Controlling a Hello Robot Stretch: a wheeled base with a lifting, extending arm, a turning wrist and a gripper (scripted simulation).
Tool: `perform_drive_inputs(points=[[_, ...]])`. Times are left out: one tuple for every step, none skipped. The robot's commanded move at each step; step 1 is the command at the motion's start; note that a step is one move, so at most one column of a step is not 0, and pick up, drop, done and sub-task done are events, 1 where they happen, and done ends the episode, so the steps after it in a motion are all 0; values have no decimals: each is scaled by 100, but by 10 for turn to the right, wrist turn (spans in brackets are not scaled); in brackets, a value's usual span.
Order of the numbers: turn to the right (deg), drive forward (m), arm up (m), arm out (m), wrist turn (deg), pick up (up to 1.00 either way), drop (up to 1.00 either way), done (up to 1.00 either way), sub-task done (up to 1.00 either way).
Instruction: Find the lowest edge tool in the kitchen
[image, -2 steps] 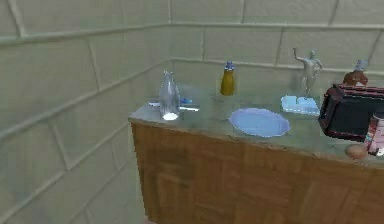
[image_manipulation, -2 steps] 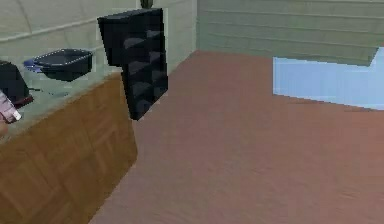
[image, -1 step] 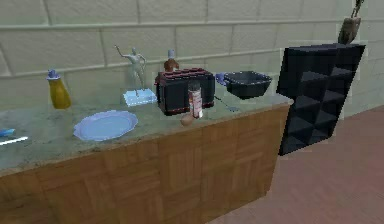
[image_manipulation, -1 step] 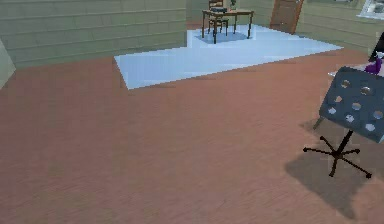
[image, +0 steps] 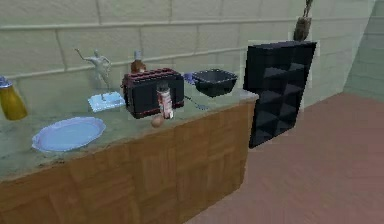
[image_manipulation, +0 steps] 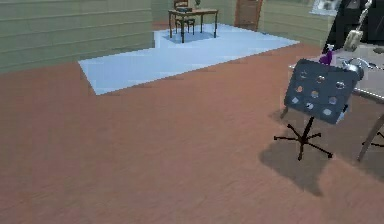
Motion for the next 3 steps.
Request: perform_drive_inputs(points=[[0, 45, 0, 0, 0, 0, 0, 0, 0], [-450, 0, 0, 0, 0, 0, 0, 0, 0], [450, 0, 0, 0, 0, 0, 0, 0, 0]])
